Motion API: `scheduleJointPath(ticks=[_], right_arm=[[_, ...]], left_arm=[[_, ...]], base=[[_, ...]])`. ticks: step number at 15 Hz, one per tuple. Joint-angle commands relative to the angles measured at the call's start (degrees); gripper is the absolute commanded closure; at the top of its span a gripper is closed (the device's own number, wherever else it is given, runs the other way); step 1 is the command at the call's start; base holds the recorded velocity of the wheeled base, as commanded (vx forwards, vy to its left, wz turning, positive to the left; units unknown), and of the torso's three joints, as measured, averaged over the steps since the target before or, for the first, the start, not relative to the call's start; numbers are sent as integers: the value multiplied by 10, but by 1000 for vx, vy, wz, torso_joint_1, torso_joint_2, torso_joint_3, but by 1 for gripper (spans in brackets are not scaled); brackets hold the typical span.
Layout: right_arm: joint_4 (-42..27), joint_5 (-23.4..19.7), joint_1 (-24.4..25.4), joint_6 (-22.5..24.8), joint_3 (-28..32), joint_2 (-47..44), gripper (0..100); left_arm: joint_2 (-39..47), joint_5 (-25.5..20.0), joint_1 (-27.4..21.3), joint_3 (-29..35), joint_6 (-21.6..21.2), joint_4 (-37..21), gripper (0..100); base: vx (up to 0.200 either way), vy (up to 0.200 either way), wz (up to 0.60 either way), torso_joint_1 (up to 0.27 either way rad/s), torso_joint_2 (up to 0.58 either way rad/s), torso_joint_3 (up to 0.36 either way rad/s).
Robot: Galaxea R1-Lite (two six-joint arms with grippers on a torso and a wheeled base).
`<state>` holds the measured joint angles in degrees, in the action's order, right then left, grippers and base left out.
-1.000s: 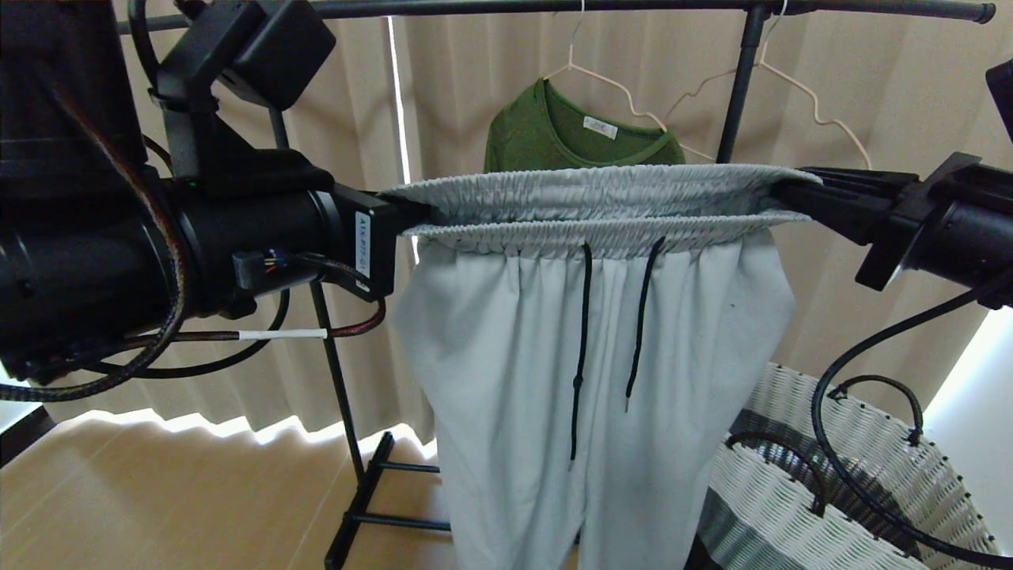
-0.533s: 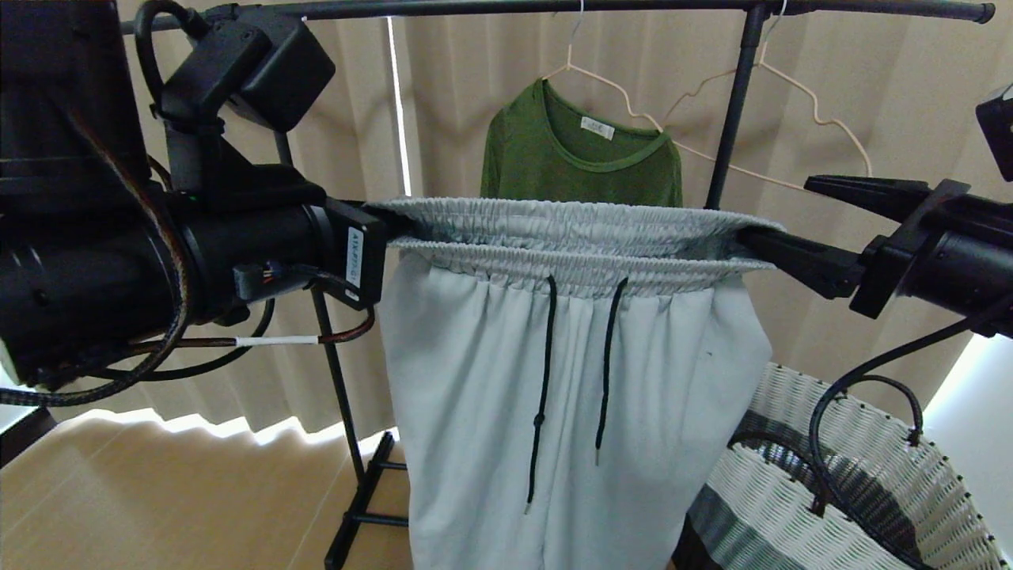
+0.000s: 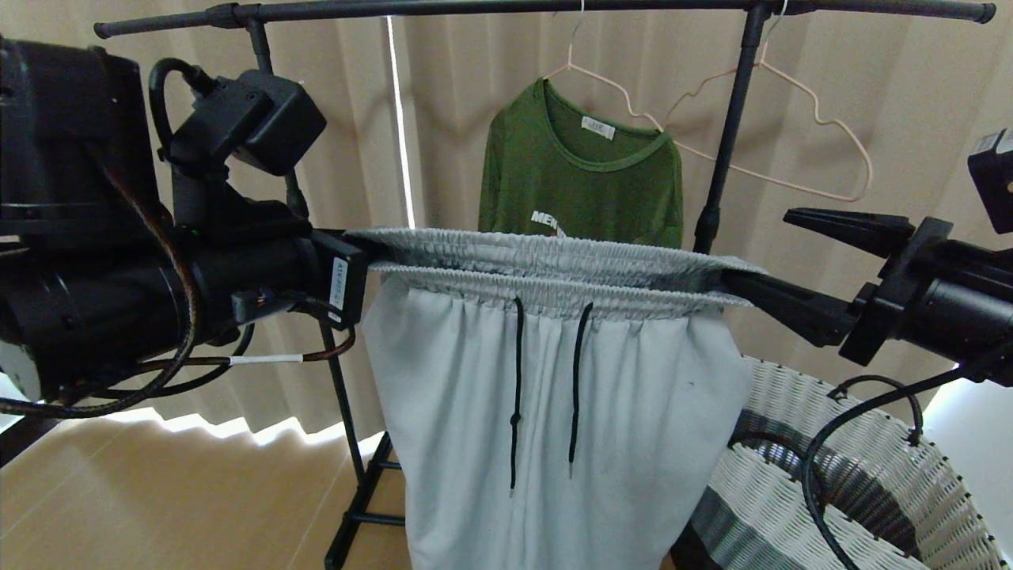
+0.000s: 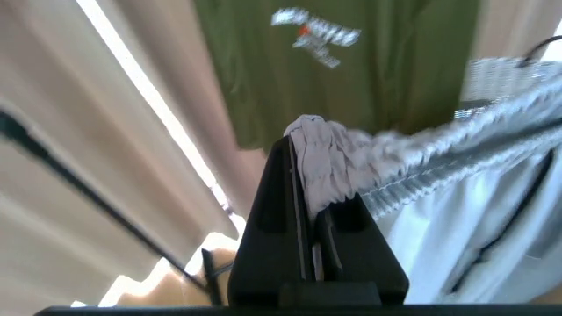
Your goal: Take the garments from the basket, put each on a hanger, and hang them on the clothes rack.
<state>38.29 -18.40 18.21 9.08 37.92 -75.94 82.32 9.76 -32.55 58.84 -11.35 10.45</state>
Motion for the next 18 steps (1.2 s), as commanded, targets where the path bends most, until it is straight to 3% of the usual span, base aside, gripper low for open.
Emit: scheduleJointPath(ticks=[1,5,6,9,13,16,18], right_arm=[[0,-1,1,-1,-19,17,0],[6,-1,1,-1,-19,11,0],[6,-4,7,-1,-43,14,0],[21,-44,28,2,-109,18,0],[71,-60,27,1,-105,25,0],[71,-57,22,0,-104,37,0],[65,-53,-56,16,-104,44,0]], left_arm=[[-14,-4,9,-26,2,5,100],[-14,-4,-8,-20,2,5,100],[-12,-4,-9,-12,2,12,100],[5,-4,-27,-7,7,88,100],[1,3,-24,-39,-16,84,100],[0,10,-15,-39,-18,68,100],[-25,11,-11,-47,-24,48,100]], base=[[0,0,0,0,0,0],[0,0,0,0,0,0],[0,0,0,0,0,0],[0,0,0,0,0,0],[0,0,0,0,0,0],[0,0,0,0,0,0],[0,0,0,0,0,0]])
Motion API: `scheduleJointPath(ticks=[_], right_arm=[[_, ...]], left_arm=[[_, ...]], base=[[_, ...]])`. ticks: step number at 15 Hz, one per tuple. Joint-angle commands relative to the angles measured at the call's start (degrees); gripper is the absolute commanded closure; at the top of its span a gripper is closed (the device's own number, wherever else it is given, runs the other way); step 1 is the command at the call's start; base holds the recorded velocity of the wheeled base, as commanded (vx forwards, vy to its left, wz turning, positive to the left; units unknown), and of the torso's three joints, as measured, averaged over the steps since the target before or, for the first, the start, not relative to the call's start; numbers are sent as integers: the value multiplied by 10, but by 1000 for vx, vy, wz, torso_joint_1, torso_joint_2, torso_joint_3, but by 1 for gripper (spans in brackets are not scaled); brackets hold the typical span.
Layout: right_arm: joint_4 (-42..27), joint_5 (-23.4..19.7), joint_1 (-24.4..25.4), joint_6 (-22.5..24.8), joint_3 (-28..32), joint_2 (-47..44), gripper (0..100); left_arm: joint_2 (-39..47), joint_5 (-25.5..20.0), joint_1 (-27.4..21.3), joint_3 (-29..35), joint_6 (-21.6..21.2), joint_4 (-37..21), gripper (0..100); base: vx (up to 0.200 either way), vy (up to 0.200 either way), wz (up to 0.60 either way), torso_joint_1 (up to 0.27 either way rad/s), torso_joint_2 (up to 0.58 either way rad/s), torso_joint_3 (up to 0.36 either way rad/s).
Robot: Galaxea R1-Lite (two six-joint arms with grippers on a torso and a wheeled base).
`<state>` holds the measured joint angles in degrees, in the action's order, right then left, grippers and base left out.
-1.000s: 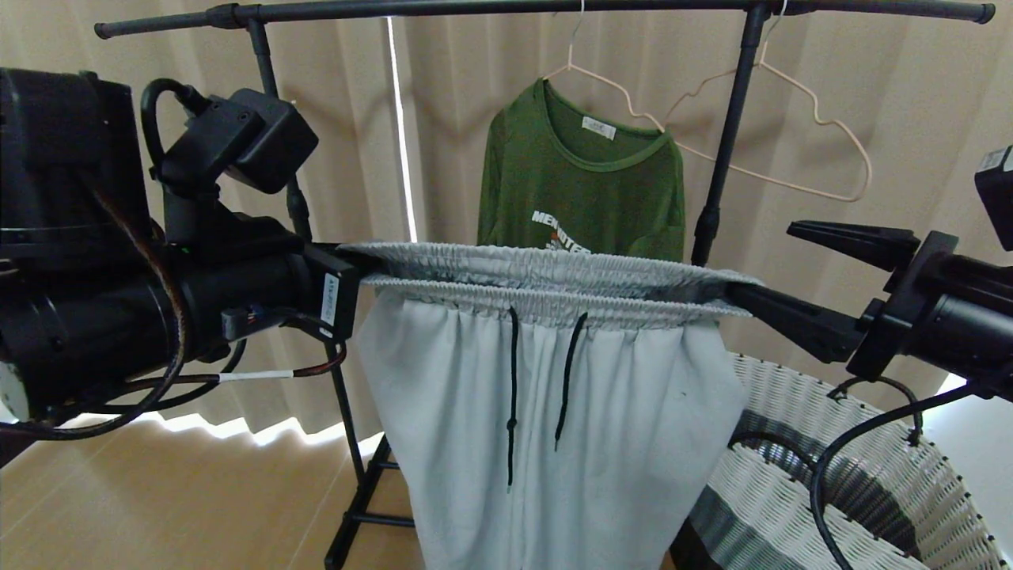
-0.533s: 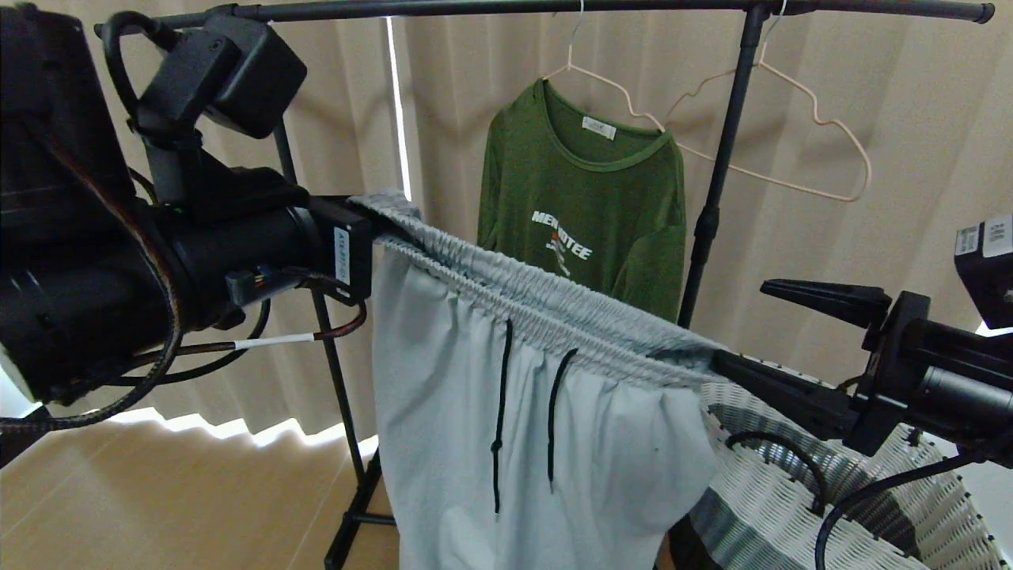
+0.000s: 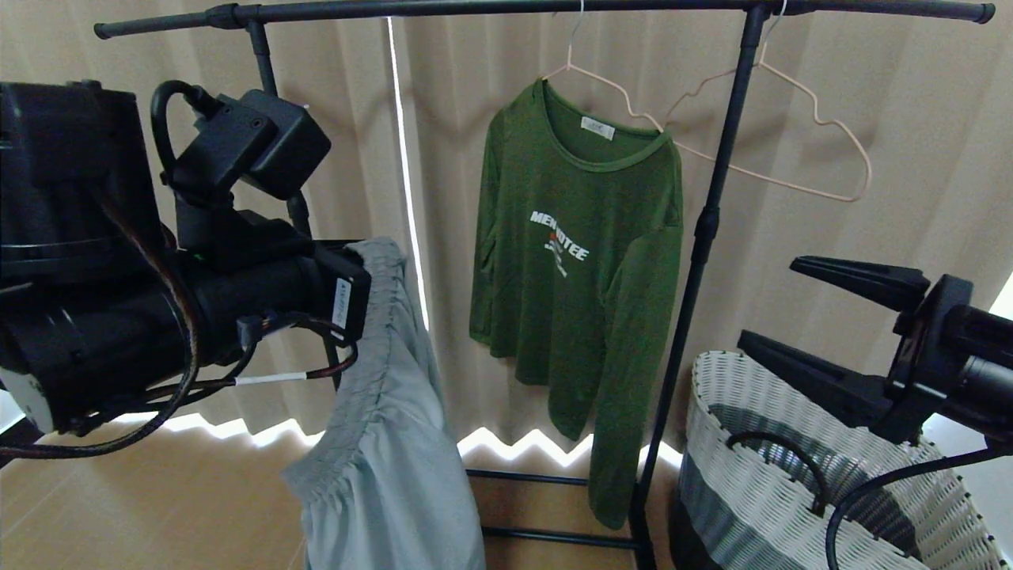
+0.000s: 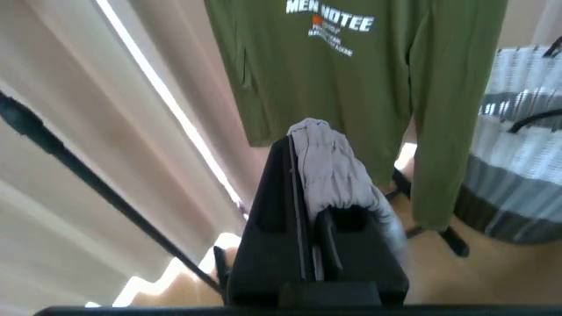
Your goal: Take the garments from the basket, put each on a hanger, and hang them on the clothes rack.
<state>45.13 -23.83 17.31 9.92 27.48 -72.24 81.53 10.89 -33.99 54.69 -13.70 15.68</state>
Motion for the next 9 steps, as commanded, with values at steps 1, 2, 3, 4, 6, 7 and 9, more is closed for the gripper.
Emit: scheduleJointPath(ticks=[1,2,3,4,6,7,9], right_arm=[[-6,1,-105,25,-6,6,0],[-12,1,-143,37,-16,7,0],[-10,2,-179,55,-44,7,0],[-6,2,-193,62,-52,6,0],[-5,16,-213,69,-47,7,0],[-5,41,-221,71,-47,8,0],[-4,56,-219,72,-43,11,0]], left_arm=[[-46,-1,14,-17,-3,-29,100],[-68,-4,21,-21,-4,-50,100],[-95,-10,30,-27,-3,-75,100],[-107,-16,36,-31,-2,-86,100],[-122,-40,49,-44,1,-90,100],[-133,-43,57,-56,2,-90,100],[-142,-44,63,-61,6,-90,100]], base=[[0,0,0,0,0,0],[0,0,0,0,0,0],[0,0,0,0,0,0],[0,0,0,0,0,0],[0,0,0,0,0,0],[0,0,0,0,0,0],[0,0,0,0,0,0]])
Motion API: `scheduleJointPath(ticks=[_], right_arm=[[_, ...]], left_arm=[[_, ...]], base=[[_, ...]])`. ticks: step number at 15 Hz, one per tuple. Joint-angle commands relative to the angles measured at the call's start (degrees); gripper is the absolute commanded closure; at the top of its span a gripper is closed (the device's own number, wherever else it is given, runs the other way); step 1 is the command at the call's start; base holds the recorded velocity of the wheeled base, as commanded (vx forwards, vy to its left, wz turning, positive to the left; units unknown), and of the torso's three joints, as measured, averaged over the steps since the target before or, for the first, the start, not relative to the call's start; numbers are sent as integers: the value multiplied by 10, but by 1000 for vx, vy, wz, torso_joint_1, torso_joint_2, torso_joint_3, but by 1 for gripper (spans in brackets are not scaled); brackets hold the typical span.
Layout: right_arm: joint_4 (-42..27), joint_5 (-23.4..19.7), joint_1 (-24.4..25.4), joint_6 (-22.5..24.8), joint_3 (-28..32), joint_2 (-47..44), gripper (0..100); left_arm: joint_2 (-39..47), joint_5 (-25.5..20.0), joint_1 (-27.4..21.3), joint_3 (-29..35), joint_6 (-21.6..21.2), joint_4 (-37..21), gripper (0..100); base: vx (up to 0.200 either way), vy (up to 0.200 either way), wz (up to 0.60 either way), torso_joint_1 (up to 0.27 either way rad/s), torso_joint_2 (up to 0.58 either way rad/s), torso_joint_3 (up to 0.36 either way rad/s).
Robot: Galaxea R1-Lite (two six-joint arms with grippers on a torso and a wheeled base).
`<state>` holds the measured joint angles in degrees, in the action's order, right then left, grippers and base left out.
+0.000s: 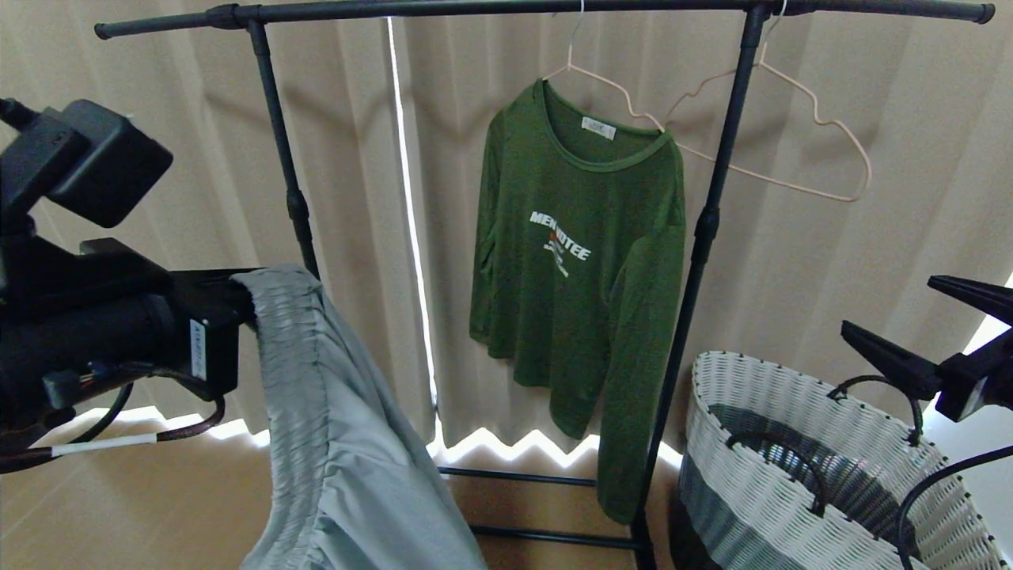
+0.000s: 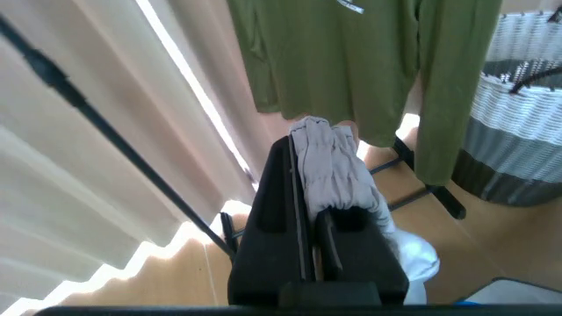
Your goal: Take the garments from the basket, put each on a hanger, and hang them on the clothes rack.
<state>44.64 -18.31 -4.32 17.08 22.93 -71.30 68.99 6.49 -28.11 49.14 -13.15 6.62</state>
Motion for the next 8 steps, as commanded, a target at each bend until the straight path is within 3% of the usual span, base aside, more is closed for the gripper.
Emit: scheduleJointPath(ticks=[1,4,6,8], right_arm=[[0,-1,0,-4,9,-1,0],[-6,20,-4,-5,2,-3,0],[-3,93,1,-5,4,-11,0],[0,119,43,-5,-25,-4,0]], left_arm=[[-17,1,4,-5,2,1,100],[-18,1,4,-6,3,1,100],[-19,1,4,-17,3,2,100],[-18,0,4,-24,3,4,100]], base=[[0,0,0,0,0,0],[0,0,0,0,0,0],[0,0,0,0,0,0],[0,0,0,0,0,0]])
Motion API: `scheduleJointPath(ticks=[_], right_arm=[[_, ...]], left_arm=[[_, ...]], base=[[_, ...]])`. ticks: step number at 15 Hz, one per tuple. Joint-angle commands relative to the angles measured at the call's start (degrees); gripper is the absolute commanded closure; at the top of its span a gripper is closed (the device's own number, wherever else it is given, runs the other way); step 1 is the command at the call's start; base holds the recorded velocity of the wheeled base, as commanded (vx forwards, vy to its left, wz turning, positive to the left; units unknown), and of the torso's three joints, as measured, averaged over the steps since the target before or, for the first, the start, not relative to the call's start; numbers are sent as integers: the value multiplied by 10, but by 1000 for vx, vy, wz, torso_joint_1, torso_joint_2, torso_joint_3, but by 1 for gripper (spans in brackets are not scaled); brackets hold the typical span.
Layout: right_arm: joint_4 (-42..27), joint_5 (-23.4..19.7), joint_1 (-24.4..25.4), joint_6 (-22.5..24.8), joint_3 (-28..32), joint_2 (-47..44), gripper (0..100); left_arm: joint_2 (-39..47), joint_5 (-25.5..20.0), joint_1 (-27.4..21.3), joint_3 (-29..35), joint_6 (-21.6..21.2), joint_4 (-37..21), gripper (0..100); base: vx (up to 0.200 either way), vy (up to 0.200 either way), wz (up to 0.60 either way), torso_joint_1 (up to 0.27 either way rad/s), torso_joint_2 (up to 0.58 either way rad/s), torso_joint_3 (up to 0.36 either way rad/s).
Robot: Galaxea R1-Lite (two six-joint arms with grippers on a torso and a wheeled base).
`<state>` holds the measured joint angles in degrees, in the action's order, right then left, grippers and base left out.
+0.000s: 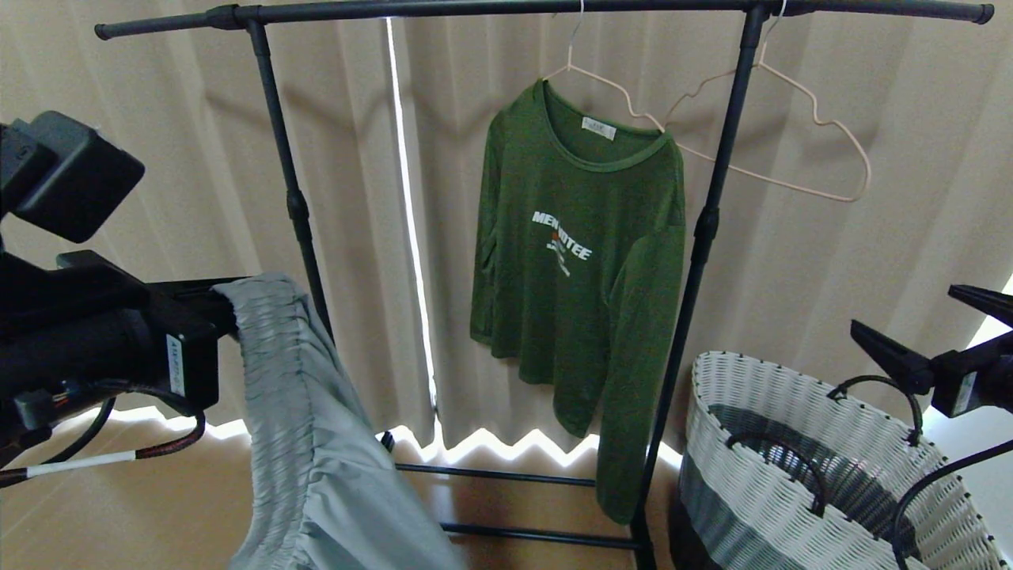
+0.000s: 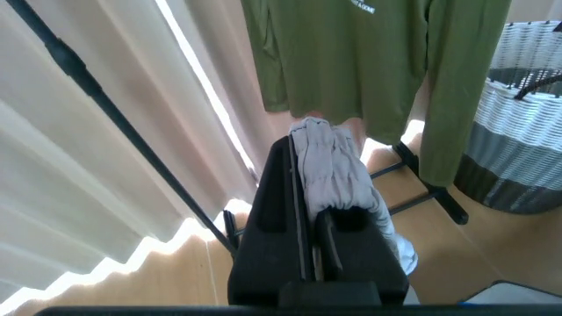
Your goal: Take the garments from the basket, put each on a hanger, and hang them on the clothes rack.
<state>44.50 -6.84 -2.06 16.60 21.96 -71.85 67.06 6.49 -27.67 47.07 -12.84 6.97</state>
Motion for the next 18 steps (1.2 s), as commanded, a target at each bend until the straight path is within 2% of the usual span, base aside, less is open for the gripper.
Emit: scheduleJointPath(ticks=[1,5,10,12,18], right_arm=[[1,6,28,3,-23,13,0],[-2,26,16,43,-31,14,0],[-5,29,14,44,-31,15,0],[-4,30,14,45,-26,15,0],[0,30,14,44,-17,15,0]], left_arm=[[2,0,1,-2,0,1,100],[3,-1,21,-2,-2,1,100],[-17,-21,24,-39,1,2,100],[-18,-22,25,-40,16,2,100],[-24,-35,25,-47,11,2,100]], base=[[0,0,0,0,0,0],[0,0,0,0,0,0],[0,0,0,0,0,0],[0,0,0,0,0,0],[0,0,0,100,-299,-245]])
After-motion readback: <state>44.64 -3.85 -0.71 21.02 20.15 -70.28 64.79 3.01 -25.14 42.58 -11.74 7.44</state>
